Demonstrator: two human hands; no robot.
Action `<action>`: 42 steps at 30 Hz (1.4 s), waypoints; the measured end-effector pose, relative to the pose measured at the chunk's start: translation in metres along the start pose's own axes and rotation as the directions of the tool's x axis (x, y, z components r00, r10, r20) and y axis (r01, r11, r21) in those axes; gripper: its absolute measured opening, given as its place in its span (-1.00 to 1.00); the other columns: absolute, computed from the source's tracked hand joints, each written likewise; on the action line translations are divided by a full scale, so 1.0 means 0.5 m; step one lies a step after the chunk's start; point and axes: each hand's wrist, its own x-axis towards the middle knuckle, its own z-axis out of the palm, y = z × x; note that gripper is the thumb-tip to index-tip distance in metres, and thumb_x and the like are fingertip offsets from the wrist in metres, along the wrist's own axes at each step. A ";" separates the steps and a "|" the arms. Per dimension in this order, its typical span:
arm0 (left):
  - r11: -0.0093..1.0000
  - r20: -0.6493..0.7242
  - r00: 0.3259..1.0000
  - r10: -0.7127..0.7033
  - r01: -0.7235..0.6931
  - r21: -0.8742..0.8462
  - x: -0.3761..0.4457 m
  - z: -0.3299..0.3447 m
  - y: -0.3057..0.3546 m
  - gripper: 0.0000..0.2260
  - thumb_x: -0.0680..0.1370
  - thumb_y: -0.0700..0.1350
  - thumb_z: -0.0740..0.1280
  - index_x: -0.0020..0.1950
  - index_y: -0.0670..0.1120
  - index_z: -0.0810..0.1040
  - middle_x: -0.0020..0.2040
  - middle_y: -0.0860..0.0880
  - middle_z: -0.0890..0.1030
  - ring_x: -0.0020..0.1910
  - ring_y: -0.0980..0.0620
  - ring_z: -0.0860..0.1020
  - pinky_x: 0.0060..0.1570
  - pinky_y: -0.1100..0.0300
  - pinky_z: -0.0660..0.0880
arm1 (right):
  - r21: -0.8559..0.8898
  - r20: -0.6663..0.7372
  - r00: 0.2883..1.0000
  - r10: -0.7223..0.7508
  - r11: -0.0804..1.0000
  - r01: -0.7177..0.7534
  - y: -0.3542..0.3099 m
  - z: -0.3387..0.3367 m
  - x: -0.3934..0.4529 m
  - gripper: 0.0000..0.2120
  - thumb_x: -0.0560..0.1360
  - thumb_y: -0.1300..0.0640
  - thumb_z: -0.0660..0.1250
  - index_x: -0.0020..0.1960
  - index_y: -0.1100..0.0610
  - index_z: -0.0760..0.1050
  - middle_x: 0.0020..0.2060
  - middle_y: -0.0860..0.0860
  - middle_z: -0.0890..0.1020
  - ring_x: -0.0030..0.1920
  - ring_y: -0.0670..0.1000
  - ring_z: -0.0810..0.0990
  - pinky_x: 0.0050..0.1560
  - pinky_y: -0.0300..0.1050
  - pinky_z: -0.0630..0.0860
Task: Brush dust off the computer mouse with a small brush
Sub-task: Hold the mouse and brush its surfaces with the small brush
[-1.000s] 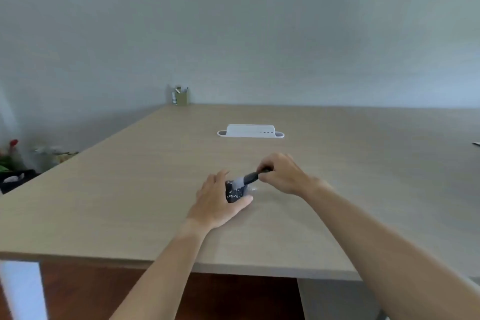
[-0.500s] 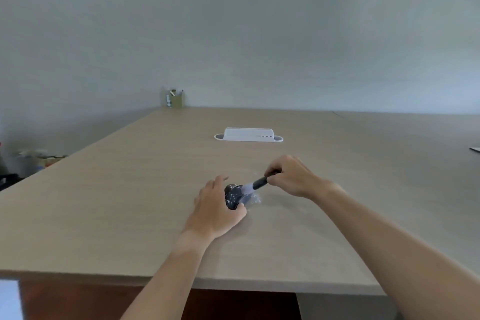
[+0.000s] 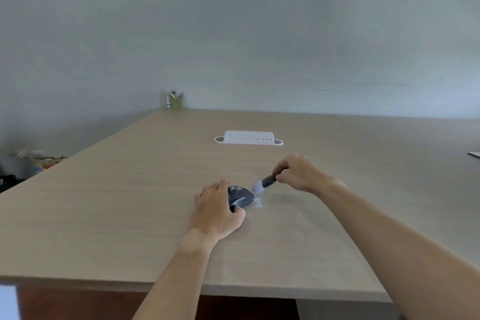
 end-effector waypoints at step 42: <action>0.997 0.086 0.994 0.066 -0.063 -0.040 0.016 0.001 -0.016 -0.56 0.46 -0.14 0.25 0.33 0.07 0.41 0.25 0.09 0.46 0.28 0.00 0.27 0.19 0.18 0.11 | 0.032 0.029 1.000 -0.005 0.999 0.004 -0.021 0.009 -0.009 -0.73 0.43 0.30 0.22 -0.04 0.21 0.69 -0.13 0.13 0.65 -0.10 0.09 0.52 -0.21 -0.14 0.42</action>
